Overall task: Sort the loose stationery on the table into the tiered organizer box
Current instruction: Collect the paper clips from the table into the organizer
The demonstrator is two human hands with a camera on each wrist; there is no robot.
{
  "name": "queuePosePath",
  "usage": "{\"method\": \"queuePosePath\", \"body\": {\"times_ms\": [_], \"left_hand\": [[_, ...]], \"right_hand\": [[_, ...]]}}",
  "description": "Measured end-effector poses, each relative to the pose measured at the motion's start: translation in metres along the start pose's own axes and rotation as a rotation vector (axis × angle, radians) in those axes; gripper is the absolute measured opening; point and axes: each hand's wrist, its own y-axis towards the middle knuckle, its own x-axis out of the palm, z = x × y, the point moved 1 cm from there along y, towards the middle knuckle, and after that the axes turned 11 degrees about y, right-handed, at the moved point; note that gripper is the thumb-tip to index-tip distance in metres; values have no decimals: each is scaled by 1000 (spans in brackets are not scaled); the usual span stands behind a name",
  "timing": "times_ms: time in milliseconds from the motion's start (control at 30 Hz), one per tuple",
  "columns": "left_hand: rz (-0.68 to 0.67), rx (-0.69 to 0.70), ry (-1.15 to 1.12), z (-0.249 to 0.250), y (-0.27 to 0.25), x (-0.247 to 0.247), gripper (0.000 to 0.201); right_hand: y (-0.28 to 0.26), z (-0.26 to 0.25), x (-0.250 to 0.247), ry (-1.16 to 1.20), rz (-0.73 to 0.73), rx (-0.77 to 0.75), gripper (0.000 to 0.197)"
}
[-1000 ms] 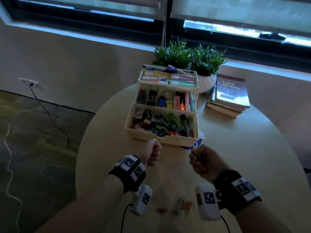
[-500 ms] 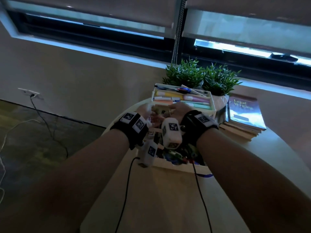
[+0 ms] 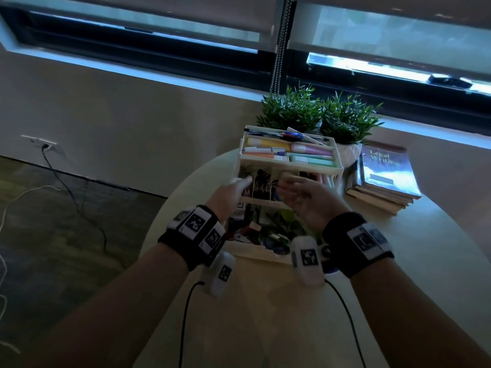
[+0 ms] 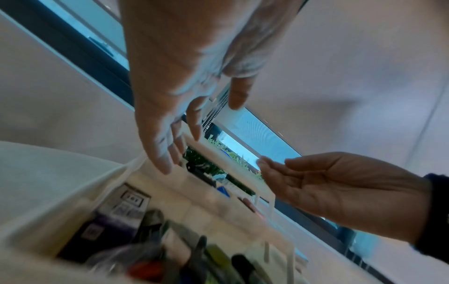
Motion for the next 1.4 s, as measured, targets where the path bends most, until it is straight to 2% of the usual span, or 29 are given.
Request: {"method": "queuePosePath", "body": {"times_ms": [67,133,200,233,300,367,400,467,533,600,667,700,767,800,867,933,967,1067,1133,1167,1233,1300,1333,1367,1400], "left_hand": [[-17,18,117,-14,-16,8,21],[-47,17,213,-31,-32,20,16],[-94,42,342,-50,-47,37,13],[-142,49,408,-60,-55,46,16],[-324,28,577,-77,-73,66,23],[-510,-21,726,-92,-90,86,28],[-563,-42,774,-98,-97,96,29],[-609,-37,839,-106,-110,113,31],[-630,5,915,-112,-125,130,30],[-631,42,969,-125,-141,147,17],[-587,46,970,-143,-156,162,27],[-563,44,958,-147,-164,168,28],[-514,58,911,-149,-175,176,11],[-510,53,935,-147,-178,178,10],[-496,77,1003,-147,-177,181,21],[-434,72,959,-151,-172,185,22],[-400,65,925,-156,-169,186,30],[-281,79,763,-164,-166,181,44],[-170,66,618,-169,-167,171,41],[-136,40,512,-170,-168,166,35],[-112,-56,165,-170,-172,160,24],[-102,-131,-171,-165,-173,158,25],[-106,-151,-275,-161,-173,158,28],[-106,-166,-336,-159,-172,159,31],[-119,-172,-339,-156,-171,160,32]], "right_hand": [[-26,3,-23,-89,64,-13,22],[-50,8,-48,-203,101,-13,20],[-75,18,-72,-416,128,4,19],[-85,26,-85,-544,142,21,19],[-101,45,-112,-809,155,105,15],[-110,67,-136,-1067,107,238,9],[-115,76,-146,-1193,63,297,9],[-124,92,-161,-1426,-28,357,22],[-136,107,-171,-1608,-92,350,33],[-149,125,-177,-1732,-167,306,35],[-163,141,-178,-1780,-202,212,31],[-169,146,-178,-1779,-215,150,26],[-176,150,-174,-1753,-232,66,11],[-177,149,-172,-1746,-229,49,6],[-175,147,-171,-1738,-183,61,15],[-172,145,-172,-1706,-126,92,26],[-171,143,-175,-1670,-96,99,26],[-173,137,-187,-1506,-16,75,7],[-177,133,-200,-1190,21,79,5],[-181,131,-205,-952,29,95,12],[-188,129,-211,-473,61,143,22],[-192,125,-208,-235,95,199,24],[-191,125,-205,-246,99,213,24],[-188,125,-200,-382,87,218,23],[-185,126,-193,-637,49,205,20]]}}
